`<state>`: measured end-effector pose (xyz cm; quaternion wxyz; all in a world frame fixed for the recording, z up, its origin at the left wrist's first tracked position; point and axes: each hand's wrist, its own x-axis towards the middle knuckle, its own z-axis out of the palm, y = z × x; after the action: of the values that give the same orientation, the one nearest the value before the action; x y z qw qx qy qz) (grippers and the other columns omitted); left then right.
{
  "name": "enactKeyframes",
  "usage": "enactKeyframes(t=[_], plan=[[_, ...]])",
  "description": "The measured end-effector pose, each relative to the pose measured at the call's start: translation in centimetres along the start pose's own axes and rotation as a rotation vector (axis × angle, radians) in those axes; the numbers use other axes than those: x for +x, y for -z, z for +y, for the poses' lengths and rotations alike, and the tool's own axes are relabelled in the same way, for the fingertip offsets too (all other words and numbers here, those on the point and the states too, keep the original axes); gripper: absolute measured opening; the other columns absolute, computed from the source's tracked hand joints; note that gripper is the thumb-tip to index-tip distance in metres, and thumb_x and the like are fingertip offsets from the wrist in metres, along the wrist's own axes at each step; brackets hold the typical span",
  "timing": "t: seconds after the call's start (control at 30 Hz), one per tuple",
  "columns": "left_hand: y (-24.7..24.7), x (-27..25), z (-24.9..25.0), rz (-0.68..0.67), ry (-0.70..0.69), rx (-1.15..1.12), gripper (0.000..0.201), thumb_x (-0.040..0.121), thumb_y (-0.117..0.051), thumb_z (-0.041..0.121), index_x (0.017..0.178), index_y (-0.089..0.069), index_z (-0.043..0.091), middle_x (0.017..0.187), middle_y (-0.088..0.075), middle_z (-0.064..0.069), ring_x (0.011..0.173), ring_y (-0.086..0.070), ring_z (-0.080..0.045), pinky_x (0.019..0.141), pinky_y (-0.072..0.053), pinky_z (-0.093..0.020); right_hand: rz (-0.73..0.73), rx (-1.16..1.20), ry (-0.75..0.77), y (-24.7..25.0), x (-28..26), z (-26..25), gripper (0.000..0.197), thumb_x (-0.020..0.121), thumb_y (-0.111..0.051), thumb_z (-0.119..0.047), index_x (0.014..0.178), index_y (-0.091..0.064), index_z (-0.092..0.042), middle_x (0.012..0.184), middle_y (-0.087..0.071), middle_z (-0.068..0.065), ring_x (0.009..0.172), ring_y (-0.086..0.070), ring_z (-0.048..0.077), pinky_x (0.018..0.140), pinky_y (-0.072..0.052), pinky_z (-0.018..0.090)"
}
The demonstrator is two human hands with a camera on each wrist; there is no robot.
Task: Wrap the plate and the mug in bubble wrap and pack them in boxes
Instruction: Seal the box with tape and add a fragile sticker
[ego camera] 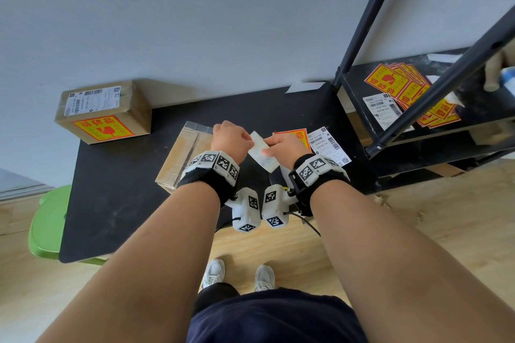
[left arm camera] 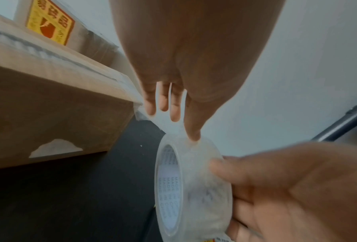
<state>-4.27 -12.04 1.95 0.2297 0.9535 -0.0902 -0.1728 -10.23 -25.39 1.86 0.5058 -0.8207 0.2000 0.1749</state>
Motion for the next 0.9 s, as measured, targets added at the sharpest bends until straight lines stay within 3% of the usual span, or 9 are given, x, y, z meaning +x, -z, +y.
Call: enactKeyframes(t=[0.17,0.23,0.3,0.37,0.47,0.57,0.63,0.73,0.9], plan=[[-0.2,-0.4,-1.1,0.045,-0.056,-0.074,0.013,0.089,-0.063,0.019,0.091,-0.075,0.016,0.108,-0.068,-0.001,0.107,-0.059,-0.019,0.086,-0.047,-0.027,0.015,-0.079,-0.012,-0.4,0.3,0.7,0.034,0.089,-0.061,-0.006,0.122,-0.067,-0.013,0.120,-0.064,0.007,0.108,-0.060,0.026,0.097,-0.049,0.039],[-0.2,-0.7,-1.7,0.101,-0.052,-0.135,0.019,0.091,-0.059,0.017,0.101,-0.074,0.014,0.113,-0.067,0.001,0.105,-0.061,-0.017,0.081,-0.042,-0.023,0.050,-0.213,-0.014,-0.5,0.8,1.0,0.023,0.090,-0.059,-0.005,0.110,-0.069,-0.013,0.110,-0.062,0.008,0.104,-0.060,0.028,0.091,-0.051,0.037],[0.0,-0.8,-2.3,0.168,-0.026,-0.205,0.022,0.093,-0.056,0.018,0.106,-0.073,0.019,0.115,-0.066,0.002,0.104,-0.062,-0.016,0.081,-0.042,-0.022,0.109,-0.363,-0.052,-0.3,1.1,1.2,0.015,0.091,-0.054,-0.005,0.086,-0.064,-0.015,0.084,-0.055,0.003,0.091,-0.057,0.025,0.075,-0.045,0.031],[0.2,-0.6,-3.2,0.225,-0.002,-0.223,0.023,0.094,-0.053,0.018,0.106,-0.072,0.022,0.116,-0.066,0.000,0.101,-0.063,-0.018,0.081,-0.044,-0.025,0.153,-0.441,-0.120,0.0,1.4,1.5,0.015,0.093,-0.051,-0.009,0.087,-0.062,-0.016,0.070,-0.044,-0.003,0.080,-0.050,0.021,0.071,-0.039,0.029],[0.5,-0.4,-4.7,0.274,0.038,-0.222,0.028,0.094,-0.047,0.012,0.106,-0.070,0.023,0.118,-0.062,-0.001,0.103,-0.061,-0.021,0.086,-0.047,-0.028,0.154,-0.488,-0.189,-0.8,2.2,1.7,0.018,0.096,-0.050,-0.014,0.107,-0.064,-0.009,0.083,-0.053,0.005,0.078,-0.050,0.021,0.071,-0.041,0.028],[0.8,-0.4,-5.7,0.289,0.067,-0.206,0.028,0.094,-0.046,0.012,0.106,-0.070,0.021,0.120,-0.059,-0.003,0.105,-0.057,-0.023,0.088,-0.046,-0.031,0.136,-0.554,-0.163,-2.1,3.0,1.9,0.030,0.098,-0.048,-0.019,0.124,-0.061,-0.013,0.109,-0.061,0.007,0.098,-0.058,0.024,0.073,-0.043,0.024],[1.1,-0.5,-6.1,0.307,0.082,-0.216,0.028,0.094,-0.046,0.014,0.108,-0.070,0.018,0.121,-0.058,-0.007,0.108,-0.056,-0.025,0.092,-0.046,-0.033,0.099,-0.601,-0.130,-2.8,3.1,1.6,0.031,0.099,-0.042,-0.023,0.119,-0.064,-0.014,0.115,-0.063,0.005,0.108,-0.058,0.024,0.083,-0.044,0.029],[1.5,-0.6,-6.7,0.355,0.087,-0.222,0.030,0.092,-0.045,0.012,0.111,-0.068,0.016,0.124,-0.055,-0.008,0.119,-0.048,-0.026,0.096,-0.041,-0.031,0.069,-0.653,-0.126,-3.3,3.2,1.1,0.032,0.097,-0.038,-0.022,0.106,-0.067,-0.013,0.104,-0.065,0.006,0.101,-0.060,0.024,0.079,-0.045,0.032],[2.8,-0.1,-8.5,0.346,0.173,-0.155,0.037,0.093,-0.044,0.008,0.126,-0.057,0.015,0.134,-0.047,-0.008,0.127,-0.038,-0.026,0.101,-0.035,-0.037,0.094,-0.610,-0.169,-3.4,3.2,-0.3,0.030,0.094,-0.049,-0.020,0.117,-0.065,-0.009,0.116,-0.063,0.012,0.110,-0.059,0.030,0.092,-0.048,0.037]])
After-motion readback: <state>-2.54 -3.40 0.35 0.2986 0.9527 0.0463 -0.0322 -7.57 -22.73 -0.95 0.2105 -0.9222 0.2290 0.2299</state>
